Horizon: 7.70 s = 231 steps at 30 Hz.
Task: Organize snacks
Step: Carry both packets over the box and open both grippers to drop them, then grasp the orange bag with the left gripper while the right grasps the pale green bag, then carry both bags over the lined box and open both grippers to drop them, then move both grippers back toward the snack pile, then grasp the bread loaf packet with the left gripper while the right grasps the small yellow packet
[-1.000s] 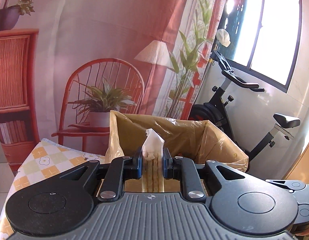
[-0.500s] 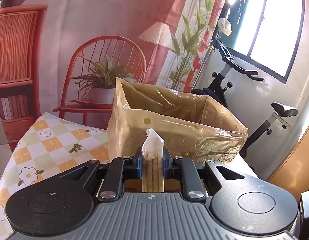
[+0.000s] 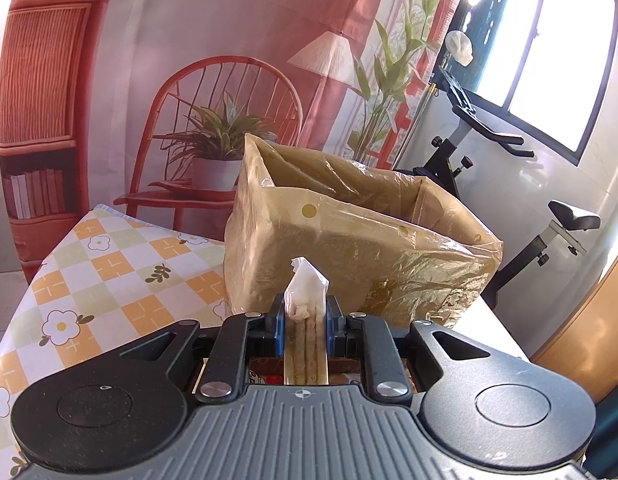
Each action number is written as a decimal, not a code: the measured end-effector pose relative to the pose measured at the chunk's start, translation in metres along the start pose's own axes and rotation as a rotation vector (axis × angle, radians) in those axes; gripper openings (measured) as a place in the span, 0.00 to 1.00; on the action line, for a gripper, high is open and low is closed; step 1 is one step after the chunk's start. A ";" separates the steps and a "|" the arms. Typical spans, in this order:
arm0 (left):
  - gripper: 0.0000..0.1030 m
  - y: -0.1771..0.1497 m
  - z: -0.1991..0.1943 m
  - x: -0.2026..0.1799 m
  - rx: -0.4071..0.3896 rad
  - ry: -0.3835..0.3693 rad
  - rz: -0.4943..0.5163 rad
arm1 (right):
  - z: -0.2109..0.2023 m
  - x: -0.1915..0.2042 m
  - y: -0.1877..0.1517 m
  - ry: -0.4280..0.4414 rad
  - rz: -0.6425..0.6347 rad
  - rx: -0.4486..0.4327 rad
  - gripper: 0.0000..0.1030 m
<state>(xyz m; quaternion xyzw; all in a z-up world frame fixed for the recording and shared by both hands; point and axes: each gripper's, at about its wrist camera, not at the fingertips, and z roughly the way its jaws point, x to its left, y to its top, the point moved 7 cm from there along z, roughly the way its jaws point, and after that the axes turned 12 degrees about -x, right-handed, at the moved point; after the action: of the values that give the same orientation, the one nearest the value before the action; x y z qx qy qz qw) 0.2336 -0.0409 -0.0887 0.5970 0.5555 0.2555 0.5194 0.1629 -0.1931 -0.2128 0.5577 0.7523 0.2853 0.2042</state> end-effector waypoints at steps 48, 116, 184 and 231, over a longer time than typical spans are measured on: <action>0.90 0.113 0.083 0.004 -0.152 0.128 0.050 | -0.043 -0.142 0.234 -0.029 0.243 -0.580 0.91; 0.84 -0.162 0.044 -0.036 0.315 -0.067 0.218 | -0.035 -0.099 0.011 0.040 0.511 -0.192 0.72; 0.77 0.095 0.049 -0.009 -0.180 0.052 0.199 | -0.069 -0.127 0.215 0.065 0.227 -0.734 0.91; 0.71 -0.073 0.004 0.041 0.068 0.211 0.014 | 0.033 -0.141 0.000 0.100 0.236 -0.230 0.44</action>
<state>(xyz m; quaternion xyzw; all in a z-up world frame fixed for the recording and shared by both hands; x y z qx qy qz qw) 0.2182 -0.0157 -0.1671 0.5880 0.6111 0.3017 0.4357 0.2250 -0.3212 -0.2393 0.6002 0.6533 0.4187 0.1939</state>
